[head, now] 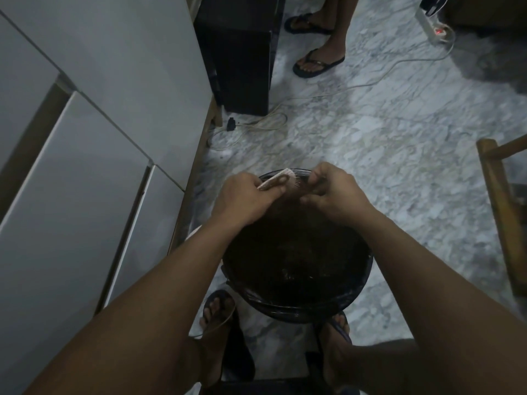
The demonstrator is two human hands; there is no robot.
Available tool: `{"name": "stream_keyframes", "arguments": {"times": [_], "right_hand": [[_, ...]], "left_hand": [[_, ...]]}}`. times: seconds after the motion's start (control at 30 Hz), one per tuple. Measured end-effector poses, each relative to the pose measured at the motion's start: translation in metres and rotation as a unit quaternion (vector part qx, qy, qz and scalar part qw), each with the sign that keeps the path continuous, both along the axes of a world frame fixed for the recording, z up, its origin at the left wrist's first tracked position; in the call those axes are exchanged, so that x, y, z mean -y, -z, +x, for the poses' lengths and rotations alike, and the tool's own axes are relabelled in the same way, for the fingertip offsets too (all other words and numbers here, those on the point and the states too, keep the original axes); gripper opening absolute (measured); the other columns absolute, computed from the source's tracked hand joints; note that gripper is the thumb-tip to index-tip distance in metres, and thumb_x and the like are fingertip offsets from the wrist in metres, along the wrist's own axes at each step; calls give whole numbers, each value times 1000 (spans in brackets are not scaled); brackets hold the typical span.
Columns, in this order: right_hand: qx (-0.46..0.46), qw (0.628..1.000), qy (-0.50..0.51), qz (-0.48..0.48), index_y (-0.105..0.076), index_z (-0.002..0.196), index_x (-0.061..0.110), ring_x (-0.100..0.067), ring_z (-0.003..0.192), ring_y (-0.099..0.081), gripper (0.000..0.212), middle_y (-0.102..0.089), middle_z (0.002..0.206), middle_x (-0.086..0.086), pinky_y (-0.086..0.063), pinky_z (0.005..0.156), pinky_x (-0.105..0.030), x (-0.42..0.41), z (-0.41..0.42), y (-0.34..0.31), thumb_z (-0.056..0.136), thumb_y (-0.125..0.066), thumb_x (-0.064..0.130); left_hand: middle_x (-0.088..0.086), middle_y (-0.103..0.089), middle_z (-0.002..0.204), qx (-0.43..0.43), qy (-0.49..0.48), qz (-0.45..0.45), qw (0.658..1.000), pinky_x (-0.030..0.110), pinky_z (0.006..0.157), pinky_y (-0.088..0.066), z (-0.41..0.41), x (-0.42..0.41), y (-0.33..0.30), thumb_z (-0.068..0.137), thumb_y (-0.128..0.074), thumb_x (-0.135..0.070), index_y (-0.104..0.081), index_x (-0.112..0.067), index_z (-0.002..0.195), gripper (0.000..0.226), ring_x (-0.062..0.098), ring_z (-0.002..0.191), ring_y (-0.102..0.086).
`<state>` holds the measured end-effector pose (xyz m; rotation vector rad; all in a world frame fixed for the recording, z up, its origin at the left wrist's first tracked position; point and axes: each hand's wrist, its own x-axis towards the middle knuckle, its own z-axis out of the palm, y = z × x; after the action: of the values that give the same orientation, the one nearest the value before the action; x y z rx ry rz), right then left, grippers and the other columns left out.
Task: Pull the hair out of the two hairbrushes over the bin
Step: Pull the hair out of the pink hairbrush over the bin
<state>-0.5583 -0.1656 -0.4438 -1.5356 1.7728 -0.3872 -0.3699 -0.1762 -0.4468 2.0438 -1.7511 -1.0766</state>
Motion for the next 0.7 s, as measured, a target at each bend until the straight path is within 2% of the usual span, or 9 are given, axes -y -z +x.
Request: {"name": "stream_keyframes", "arguments": {"times": [0.1,0.2,0.27,0.4,0.47,0.57,0.63,0.7], "right_hand": [[-4,1000,-1,15,-61,75,20,-8,64,-61,20,-65,68,8,-46,54,-22,2,-6,-5,74,-80,16],[9,999,-1,39,-65,69,19,-4,57,-63,17,-68,62,6,-49,56,-22,3,-12,-10,72,-81,14],[7,999,1,51,-67,69,17,-3,56,-64,16,-69,61,5,-48,55,-21,3,-16,-13,70,-83,13],[-4,998,24,58,-69,61,14,-11,65,-66,17,-69,64,3,-52,62,-26,4,-20,-13,67,-84,10],[-18,997,24,68,-68,59,14,-11,63,-65,18,-68,62,2,-49,58,-24,5,-19,-11,67,-83,9],[-44,995,23,84,-70,63,11,-12,66,-65,13,-69,66,-1,-47,54,-22,6,-20,-9,68,-82,8],[-71,993,26,88,-70,63,13,-12,71,-65,13,-70,70,-1,-47,56,-23,6,-22,-8,68,-82,9],[-94,991,32,85,-69,60,17,-14,74,-65,16,-70,74,-2,-50,60,-25,7,-25,-7,67,-80,8]], "left_hand": [[7,-68,64,6,-29,0,1000,38,58,-59,9,5,-2,77,-66,-62,-69,-15,67,49,21,54,-66],[4,-61,55,8,-69,-15,997,24,40,-42,17,9,-4,80,-68,-58,-60,-16,57,48,14,48,-59],[3,-59,54,9,-83,-13,996,22,37,-33,20,10,-4,80,-68,-58,-59,-15,57,50,14,48,-57],[3,-57,53,-4,-94,-8,995,23,40,-31,19,10,-4,80,-69,-58,-58,-14,56,51,13,46,-54],[4,-59,52,-13,-100,-12,995,23,40,-36,19,11,-3,79,-69,-59,-61,-13,56,52,15,44,-57],[8,-66,55,-26,-121,-16,992,34,49,-56,21,13,-1,74,-71,-59,-66,-11,57,51,22,48,-66],[7,-68,56,-24,-133,-20,991,42,53,-60,24,13,-1,69,-71,-59,-70,-12,60,49,23,48,-67],[6,-69,56,-22,-137,-25,990,43,53,-60,25,13,-2,66,-70,-61,-72,-13,61,48,21,47,-67]]}}
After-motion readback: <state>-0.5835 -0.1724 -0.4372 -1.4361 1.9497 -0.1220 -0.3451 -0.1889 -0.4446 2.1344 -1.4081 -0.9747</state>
